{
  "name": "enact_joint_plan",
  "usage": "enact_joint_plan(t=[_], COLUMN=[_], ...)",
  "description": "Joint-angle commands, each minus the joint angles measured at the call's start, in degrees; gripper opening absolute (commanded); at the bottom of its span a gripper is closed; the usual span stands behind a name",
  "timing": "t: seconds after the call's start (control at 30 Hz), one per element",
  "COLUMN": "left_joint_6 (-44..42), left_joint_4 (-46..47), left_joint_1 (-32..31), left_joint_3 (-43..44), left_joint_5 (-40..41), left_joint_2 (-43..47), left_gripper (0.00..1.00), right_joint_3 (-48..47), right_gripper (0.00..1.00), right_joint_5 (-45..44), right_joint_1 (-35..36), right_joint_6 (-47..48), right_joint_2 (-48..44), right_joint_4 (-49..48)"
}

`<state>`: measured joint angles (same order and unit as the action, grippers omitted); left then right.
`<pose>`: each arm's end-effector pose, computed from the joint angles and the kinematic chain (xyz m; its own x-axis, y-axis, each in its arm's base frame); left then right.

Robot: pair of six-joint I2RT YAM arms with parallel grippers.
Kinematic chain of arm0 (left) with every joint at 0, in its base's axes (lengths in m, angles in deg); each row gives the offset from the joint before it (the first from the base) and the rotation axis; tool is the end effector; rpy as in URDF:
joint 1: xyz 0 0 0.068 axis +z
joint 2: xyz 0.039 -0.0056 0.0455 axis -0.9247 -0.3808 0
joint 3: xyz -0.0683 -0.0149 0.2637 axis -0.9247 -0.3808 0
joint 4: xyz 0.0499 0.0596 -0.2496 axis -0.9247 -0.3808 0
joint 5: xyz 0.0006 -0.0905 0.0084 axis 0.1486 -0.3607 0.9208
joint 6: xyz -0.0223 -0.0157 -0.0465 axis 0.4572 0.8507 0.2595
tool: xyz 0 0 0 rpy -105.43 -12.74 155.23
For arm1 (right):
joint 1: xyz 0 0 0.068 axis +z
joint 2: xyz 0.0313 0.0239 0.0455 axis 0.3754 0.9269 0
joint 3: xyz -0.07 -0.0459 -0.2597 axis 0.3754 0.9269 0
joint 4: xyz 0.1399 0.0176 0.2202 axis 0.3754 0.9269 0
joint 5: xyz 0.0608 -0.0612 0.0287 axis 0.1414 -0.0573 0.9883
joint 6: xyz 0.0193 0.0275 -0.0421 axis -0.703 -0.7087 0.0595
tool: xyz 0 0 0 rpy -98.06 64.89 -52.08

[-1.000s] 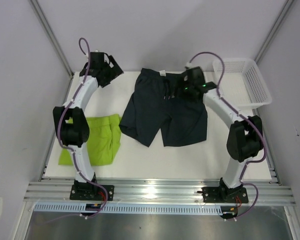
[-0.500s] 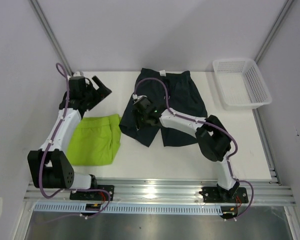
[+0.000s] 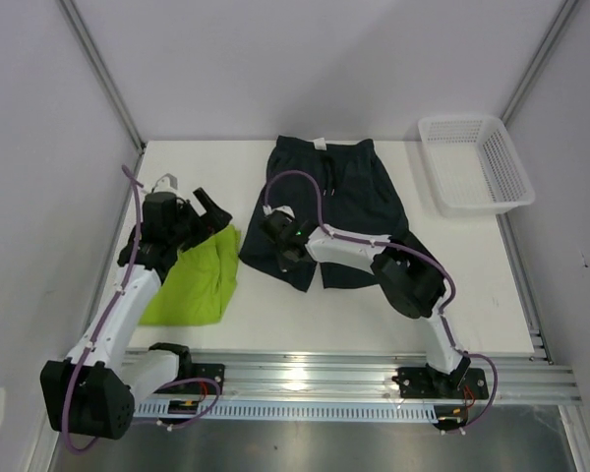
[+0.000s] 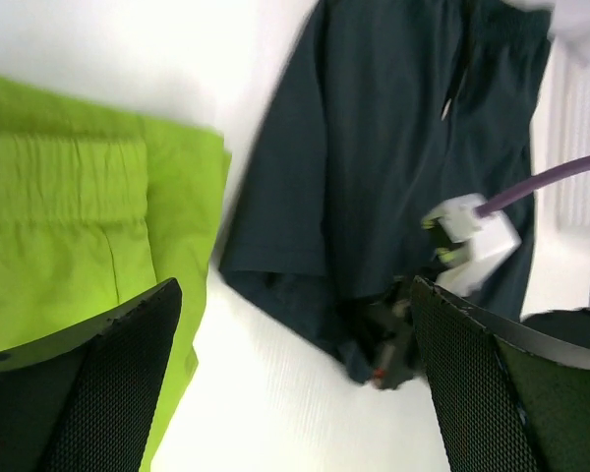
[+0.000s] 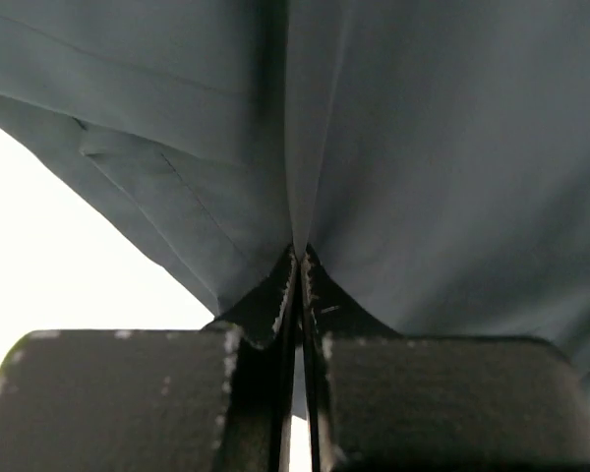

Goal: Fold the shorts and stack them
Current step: Flatten the shorts out

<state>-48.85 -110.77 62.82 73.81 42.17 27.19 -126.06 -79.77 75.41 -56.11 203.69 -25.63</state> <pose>0.2315 -0.0232 0.2955 -0.5349 -0.5528 -0.6390 -0.1845 0.8145 -0.5501 0.2823 0.3665 0.1643 -0.7612 -0.3814 -0.5245 -0.4561 0.8898 0.0148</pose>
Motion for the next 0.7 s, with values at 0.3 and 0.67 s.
enact_joint_plan(t=[0.3,0.67], left_joint_6=[7.2,11.6], left_joint_4=[12.7,21.5], left_joint_1=[-6.6,-10.1], left_joint_3=[-14.3,-10.3], left_joint_5=[-1.9,-2.6], left_joint_2=[-0.7,-15.7], left_gripper=[0.99,0.99], right_joint_3=[27.6,32.1], right_gripper=[0.00,0.00], right_joint_5=[-4.8,-8.8], right_joint_1=[-1.0,-1.2], right_joint_6=[-5.7,-7.6], right_joint_2=[-23.5,-30.2], right_joint_4=[2.4,9.5])
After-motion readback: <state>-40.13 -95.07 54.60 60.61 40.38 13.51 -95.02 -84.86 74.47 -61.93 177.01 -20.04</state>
